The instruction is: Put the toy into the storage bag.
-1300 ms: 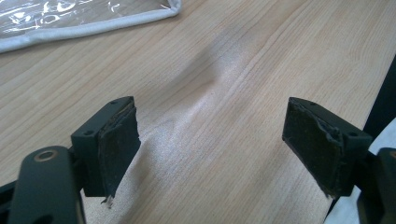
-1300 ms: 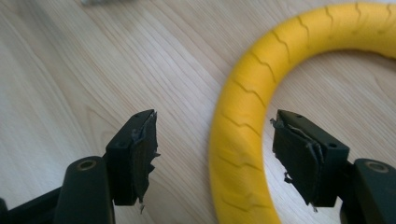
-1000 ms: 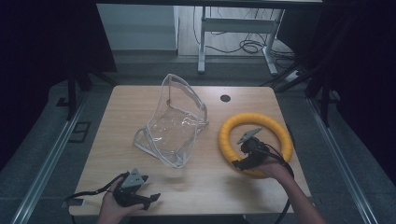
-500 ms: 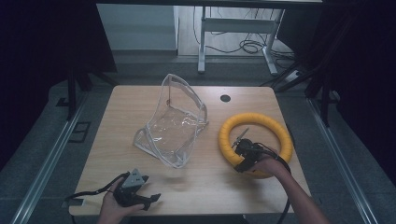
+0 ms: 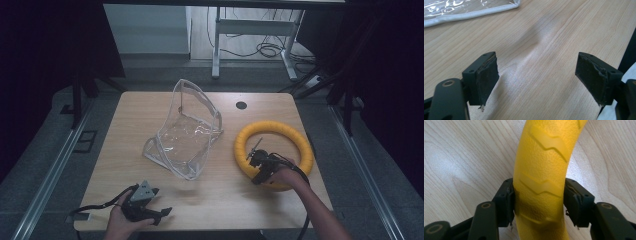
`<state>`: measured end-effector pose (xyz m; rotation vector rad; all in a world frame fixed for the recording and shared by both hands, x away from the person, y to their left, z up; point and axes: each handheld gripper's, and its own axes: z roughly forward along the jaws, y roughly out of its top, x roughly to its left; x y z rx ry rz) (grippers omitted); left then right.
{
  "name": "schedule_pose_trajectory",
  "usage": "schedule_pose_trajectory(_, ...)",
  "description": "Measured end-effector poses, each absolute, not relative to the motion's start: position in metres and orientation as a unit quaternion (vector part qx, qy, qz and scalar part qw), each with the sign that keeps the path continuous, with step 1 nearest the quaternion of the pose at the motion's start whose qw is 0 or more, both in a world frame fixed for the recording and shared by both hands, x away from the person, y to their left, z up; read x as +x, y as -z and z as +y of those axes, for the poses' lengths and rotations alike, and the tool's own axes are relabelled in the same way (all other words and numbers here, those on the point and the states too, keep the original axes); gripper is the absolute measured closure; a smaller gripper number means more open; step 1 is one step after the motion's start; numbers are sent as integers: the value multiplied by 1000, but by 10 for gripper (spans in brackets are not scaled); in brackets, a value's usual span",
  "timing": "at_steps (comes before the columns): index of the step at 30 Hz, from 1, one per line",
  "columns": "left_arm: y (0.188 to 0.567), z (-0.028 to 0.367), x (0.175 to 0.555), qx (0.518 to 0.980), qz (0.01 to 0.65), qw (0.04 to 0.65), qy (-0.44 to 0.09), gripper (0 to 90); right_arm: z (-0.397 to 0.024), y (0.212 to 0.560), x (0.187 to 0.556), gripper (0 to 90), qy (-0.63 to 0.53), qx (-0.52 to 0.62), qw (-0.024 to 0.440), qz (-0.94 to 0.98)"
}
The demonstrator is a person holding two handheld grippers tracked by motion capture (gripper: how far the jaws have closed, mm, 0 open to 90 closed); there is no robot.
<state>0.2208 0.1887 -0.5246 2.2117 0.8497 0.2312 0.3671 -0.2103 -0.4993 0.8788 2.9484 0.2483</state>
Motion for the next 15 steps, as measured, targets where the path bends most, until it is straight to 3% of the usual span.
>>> schedule_pose_trajectory(15,524,189,221,862,331,372,-92,185,-212,494,371,516,-92,281,8,955)
